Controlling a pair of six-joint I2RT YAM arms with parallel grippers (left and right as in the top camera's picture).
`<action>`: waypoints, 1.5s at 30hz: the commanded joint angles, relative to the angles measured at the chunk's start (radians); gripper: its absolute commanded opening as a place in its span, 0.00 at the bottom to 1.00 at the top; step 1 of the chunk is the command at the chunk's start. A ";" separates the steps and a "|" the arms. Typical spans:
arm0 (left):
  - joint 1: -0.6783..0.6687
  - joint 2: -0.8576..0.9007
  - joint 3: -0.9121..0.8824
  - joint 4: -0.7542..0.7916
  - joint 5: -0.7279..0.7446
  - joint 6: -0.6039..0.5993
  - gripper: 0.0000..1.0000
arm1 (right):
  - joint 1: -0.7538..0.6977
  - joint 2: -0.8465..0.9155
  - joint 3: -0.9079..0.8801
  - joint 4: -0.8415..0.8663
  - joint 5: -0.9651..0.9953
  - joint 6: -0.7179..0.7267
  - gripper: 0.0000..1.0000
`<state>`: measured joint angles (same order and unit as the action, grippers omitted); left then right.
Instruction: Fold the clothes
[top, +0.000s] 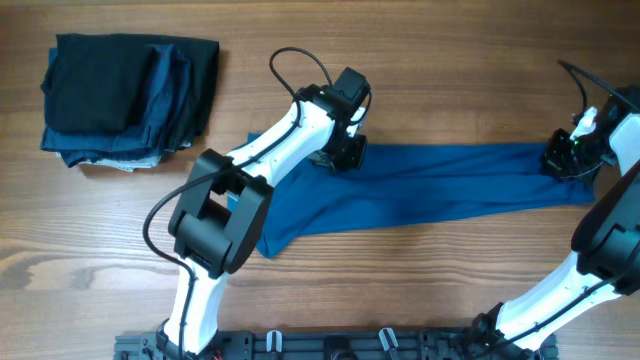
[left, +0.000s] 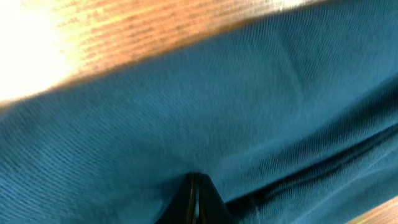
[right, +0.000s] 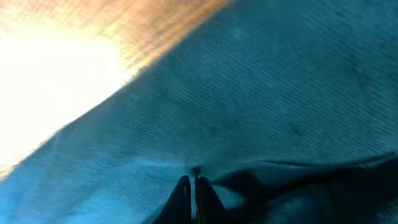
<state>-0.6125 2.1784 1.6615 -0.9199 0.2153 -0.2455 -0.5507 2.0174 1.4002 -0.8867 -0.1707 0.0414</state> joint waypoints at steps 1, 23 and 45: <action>0.006 -0.002 -0.008 -0.024 0.000 0.002 0.04 | 0.014 -0.013 0.050 -0.005 -0.168 -0.026 0.04; 0.013 -0.045 -0.022 -0.093 -0.026 -0.006 0.05 | 0.207 -0.018 0.082 -0.103 -0.068 -0.163 0.04; 0.159 -0.042 -0.078 -0.145 -0.058 -0.020 0.05 | 0.684 -0.016 0.077 -0.160 -0.090 -0.491 0.39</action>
<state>-0.5056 2.1345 1.5921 -1.0725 0.1436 -0.2527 0.0952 2.0064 1.4841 -1.0439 -0.3725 -0.4004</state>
